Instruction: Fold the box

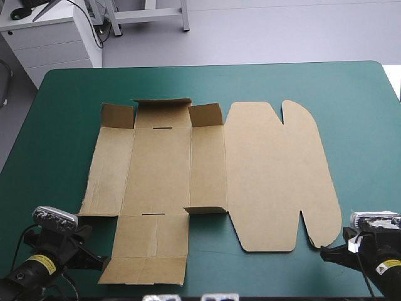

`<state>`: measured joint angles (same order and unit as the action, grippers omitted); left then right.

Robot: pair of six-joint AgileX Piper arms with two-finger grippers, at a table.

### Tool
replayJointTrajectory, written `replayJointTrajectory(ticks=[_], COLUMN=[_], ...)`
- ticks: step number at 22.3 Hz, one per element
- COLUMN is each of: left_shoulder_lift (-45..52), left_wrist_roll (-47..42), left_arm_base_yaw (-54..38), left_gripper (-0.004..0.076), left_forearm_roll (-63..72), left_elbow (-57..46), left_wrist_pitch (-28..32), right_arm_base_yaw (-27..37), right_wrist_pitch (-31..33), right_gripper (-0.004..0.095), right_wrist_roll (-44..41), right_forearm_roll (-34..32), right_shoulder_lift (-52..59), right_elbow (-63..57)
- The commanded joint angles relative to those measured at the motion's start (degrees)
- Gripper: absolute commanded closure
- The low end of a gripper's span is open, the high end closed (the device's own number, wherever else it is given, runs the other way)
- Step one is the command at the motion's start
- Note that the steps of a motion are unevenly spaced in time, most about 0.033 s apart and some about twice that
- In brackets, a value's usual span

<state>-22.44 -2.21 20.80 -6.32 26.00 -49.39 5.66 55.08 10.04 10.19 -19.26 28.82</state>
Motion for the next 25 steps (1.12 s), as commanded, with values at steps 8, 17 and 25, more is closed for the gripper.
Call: replayJointTrajectory(ticks=[8, 17, 25], left_shoulder_lift=[-1.0, -12.3, -29.7], left_wrist_roll=[-0.3, 0.0, 0.0], left_arm_base_yaw=[0.3, 0.3, 0.3], left_gripper=[0.0731, 0.0731, 0.0731], left_forearm_roll=[0.0, -0.4, -1.2], left_elbow=[2.8, 20.1, 29.5], left_wrist_pitch=[1.3, -4.0, -4.4], right_arm_base_yaw=[-0.2, -0.2, -0.2], right_wrist_pitch=[-3.3, -3.3, -3.3], right_gripper=[0.0922, 0.0922, 0.0922], right_wrist_roll=[0.6, 0.6, 0.6], right_forearm_roll=[0.3, 0.3, 0.3], right_shoulder_lift=[-0.5, -0.5, -0.5], right_elbow=[1.3, 1.3, 1.3])
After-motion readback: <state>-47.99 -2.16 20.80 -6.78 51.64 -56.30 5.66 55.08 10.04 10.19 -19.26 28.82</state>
